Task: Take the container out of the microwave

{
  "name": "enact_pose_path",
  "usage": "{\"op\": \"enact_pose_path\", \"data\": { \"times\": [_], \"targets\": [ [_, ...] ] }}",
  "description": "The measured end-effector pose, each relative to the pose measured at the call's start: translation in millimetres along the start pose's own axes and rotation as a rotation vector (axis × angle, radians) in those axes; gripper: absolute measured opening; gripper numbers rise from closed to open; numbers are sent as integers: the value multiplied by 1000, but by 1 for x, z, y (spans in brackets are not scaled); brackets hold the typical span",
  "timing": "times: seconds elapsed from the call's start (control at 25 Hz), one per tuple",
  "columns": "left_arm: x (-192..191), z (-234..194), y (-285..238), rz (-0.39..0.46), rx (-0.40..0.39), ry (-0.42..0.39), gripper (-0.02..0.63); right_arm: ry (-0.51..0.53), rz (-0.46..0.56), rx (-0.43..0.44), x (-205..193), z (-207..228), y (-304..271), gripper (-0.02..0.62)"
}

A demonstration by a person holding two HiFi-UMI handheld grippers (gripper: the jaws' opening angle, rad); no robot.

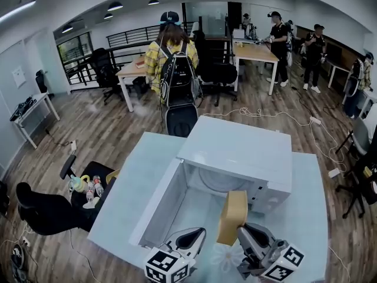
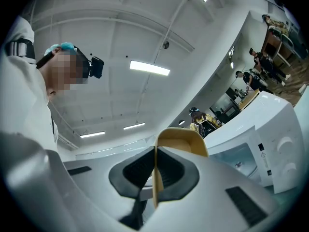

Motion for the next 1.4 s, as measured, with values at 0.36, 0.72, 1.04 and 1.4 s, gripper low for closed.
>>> {"op": "enact_pose_path", "data": {
  "times": [0.36, 0.72, 1.04, 1.4],
  "targets": [
    [13, -7, 1, 74, 12, 47, 5, 12, -70, 32, -6, -1, -11, 25],
    [6, -10, -2, 47, 25, 48, 5, 32, -94, 29, -8, 9, -10, 25],
    [6, -8, -9, 36, 16, 58, 5, 46, -110, 26, -8, 13, -12, 25],
    [3, -1, -12, 29, 12, 60, 5, 29, -134, 41, -12, 13, -9, 25]
  ]
}}
Point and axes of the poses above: the fingertips, and each gripper's own axes: y backward along the fingers, z to its right, x out of its top, the point moved 2 cm from there along y, backward along the fingers, and after that the axes turned 7 degrees about z, right-handed, at the moved point
